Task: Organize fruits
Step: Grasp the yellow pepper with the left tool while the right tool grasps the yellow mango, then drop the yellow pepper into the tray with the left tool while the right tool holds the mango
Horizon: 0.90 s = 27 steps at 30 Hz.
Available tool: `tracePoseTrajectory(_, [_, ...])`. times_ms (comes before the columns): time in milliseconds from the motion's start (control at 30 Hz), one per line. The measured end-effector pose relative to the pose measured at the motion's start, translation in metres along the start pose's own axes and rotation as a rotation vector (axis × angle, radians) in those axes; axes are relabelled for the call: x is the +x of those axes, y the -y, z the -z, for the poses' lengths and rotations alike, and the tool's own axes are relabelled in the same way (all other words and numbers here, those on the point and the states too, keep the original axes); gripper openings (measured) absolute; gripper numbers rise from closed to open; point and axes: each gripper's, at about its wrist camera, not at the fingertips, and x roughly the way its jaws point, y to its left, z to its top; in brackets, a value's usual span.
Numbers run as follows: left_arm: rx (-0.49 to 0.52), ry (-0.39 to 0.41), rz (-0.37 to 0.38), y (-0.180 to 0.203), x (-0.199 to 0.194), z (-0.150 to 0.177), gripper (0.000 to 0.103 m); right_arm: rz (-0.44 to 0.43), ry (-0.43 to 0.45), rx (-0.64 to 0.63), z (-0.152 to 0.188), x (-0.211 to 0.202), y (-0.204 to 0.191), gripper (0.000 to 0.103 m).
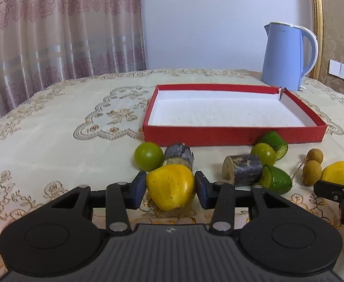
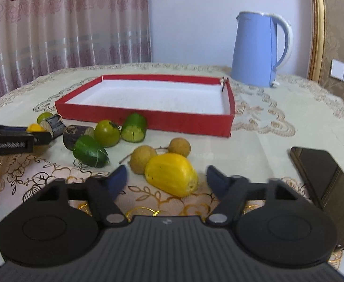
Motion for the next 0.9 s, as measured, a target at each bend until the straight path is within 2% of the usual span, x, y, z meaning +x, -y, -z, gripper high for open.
tracePoseTrajectory(67, [0.003, 0.010, -0.001, -0.001, -0.003, -0.004, 0.043, 0.008, -0.002, -0.009, -0.001, 0.000, 0.001, 0.046])
tracePoseTrajectory(333, [0.031, 0.008, 0.009, 0.002, -0.001, -0.020, 0.043, 0.014, 0.008, -0.039, 0.000, -0.005, -0.001, 0.045])
tracePoseTrajectory(500, [0.045, 0.038, 0.033, 0.006, 0.007, -0.051, 0.043, 0.003, 0.024, -0.015, -0.003, -0.011, 0.005, 0.044])
tracePoseTrajectory(600, [0.076, 0.044, 0.040, 0.016, 0.030, -0.078, 0.043, -0.004, 0.035, 0.004, -0.004, -0.014, 0.009, 0.044])
tracePoseTrajectory(700, [0.097, 0.003, 0.040, 0.028, 0.066, -0.103, 0.043, -0.014, 0.042, 0.025, -0.004, -0.017, 0.013, 0.044])
tracePoseTrajectory(733, [0.100, -0.010, 0.033, 0.031, 0.079, -0.110, 0.043, -0.018, 0.043, 0.033, -0.004, -0.018, 0.014, 0.033])
tracePoseTrajectory(767, [0.107, -0.024, 0.028, 0.034, 0.093, -0.117, 0.043, -0.026, 0.038, 0.046, -0.004, -0.018, 0.016, 0.026])
tracePoseTrajectory(900, [0.096, -0.093, -0.010, 0.042, 0.145, -0.135, 0.045, -0.045, 0.029, 0.083, -0.005, -0.017, 0.022, 0.026])
